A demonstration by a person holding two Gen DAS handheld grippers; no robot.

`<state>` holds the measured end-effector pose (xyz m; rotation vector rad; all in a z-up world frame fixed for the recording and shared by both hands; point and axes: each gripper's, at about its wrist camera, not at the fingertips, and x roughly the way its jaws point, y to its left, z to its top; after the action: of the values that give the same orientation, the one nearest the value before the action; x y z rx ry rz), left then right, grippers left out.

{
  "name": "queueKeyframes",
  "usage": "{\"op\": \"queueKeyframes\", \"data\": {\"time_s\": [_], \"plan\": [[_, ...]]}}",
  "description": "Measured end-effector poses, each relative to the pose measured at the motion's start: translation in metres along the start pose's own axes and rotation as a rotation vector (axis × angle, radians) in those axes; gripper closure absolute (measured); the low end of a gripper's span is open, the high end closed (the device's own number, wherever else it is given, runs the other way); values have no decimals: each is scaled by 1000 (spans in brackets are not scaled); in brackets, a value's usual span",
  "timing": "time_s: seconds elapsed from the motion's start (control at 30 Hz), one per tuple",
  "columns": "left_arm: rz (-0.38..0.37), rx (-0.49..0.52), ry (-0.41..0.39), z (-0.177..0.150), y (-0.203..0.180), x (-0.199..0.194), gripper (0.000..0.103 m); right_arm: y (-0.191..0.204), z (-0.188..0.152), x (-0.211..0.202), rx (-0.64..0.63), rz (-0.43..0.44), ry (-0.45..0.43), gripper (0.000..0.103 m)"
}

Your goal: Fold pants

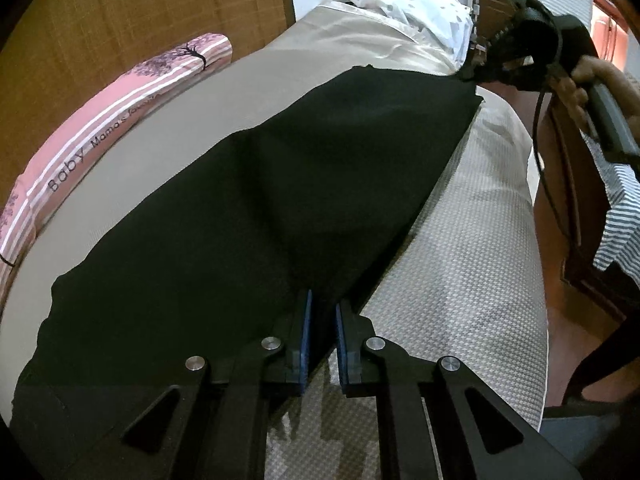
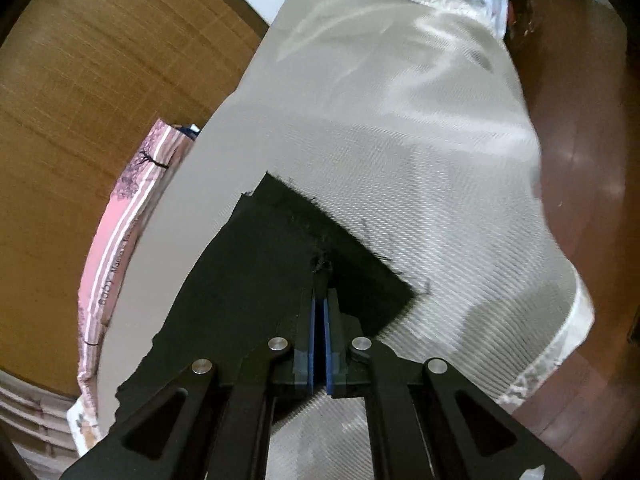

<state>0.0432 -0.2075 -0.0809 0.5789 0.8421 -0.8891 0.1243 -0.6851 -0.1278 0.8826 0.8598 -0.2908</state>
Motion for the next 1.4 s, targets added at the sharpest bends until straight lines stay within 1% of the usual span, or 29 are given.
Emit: {"op": "queueKeyframes", "data": {"time_s": [0.03, 0.07, 0.17, 0.2, 0.27, 0.3, 0.33, 0.37, 0.43, 0.47, 0.53, 0.57, 0.6, 0.67, 0.7, 0.8, 0.87, 0.9, 0.93, 1.03, 1.07, 1.13, 1.23, 1.3, 1.33, 1.4], "plan": [[-2, 3, -1, -1, -1, 0, 92, -2, -5, -1, -7, -33, -10, 100], [0, 11, -3, -1, -3, -1, 92, -5, -7, -1, -10, -48, -15, 100], [-12, 25, 2, -4, -4, 1, 92, -18, -13, 8, 20, -84, 11, 100], [-22, 26, 3, -5, -3, 2, 92, -23, -14, 13, 38, -90, 30, 100], [-34, 16, -1, -5, 0, 2, 92, -31, -15, 16, 71, -74, 32, 100], [-41, 10, 0, -5, 1, 2, 91, -30, -14, 16, 65, -73, 38, 99], [-49, 0, 2, -5, 2, 2, 90, -29, -12, 16, 51, -80, 45, 95], [-58, -9, 4, -5, 3, 2, 89, -30, -10, 14, 61, -81, 42, 87], [-101, -62, 3, -4, 12, -2, 84, -32, -7, 11, 64, -76, 58, 78], [-118, -84, 5, -3, 15, -4, 82, -30, -5, 6, 62, -84, 47, 73], [-176, -139, -13, -3, 25, -14, 80, -25, 0, -5, 36, -113, 14, 72], [-188, -155, -30, -4, 28, -20, 77, -22, 1, -9, 22, -127, 8, 72], [-188, -171, -47, -5, 33, -26, 72, -18, 3, -12, 6, -135, -1, 72], [-156, -211, -86, -8, 49, -38, 65, -3, 9, -20, -39, -123, -20, 72], [-141, -228, -97, -10, 55, -41, 64, 6, 11, -21, -62, -111, -18, 72], [-61, -330, -111, -21, 90, -46, 64, 52, 12, -16, -185, -49, 4, 72], [-4, -401, -111, -32, 115, -48, 64, 97, 4, 1, -287, 40, 76, 72], [29, -434, -113, -38, 126, -49, 64, 109, -2, 7, -312, 64, 100, 72], [61, -468, -114, -46, 138, -51, 64, 137, -12, 21, -372, 108, 158, 72], [147, -531, -97, -70, 166, -54, 64, 190, -40, 51, -488, 172, 258, 72], [161, -542, -91, -76, 170, -54, 64, 218, -55, 65, -547, 201, 306, 72], [180, -577, -69, -95, 181, -55, 64, 247, -77, 81, -602, 244, 363, 72], [196, -609, -39, -119, 189, -54, 64, 310, -109, 113, -699, 320, 492, 71], [199, -619, -56, -131, 190, -57, 64, 347, -134, 130, -782, 352, 548, 66], [207, -621, -56, -132, 189, -57, 65, 359, -141, 137, -809, 359, 571, 65], [201, -632, -67, -139, 191, -58, 65, 390, -164, 155, -858, 385, 636, 62]]}}
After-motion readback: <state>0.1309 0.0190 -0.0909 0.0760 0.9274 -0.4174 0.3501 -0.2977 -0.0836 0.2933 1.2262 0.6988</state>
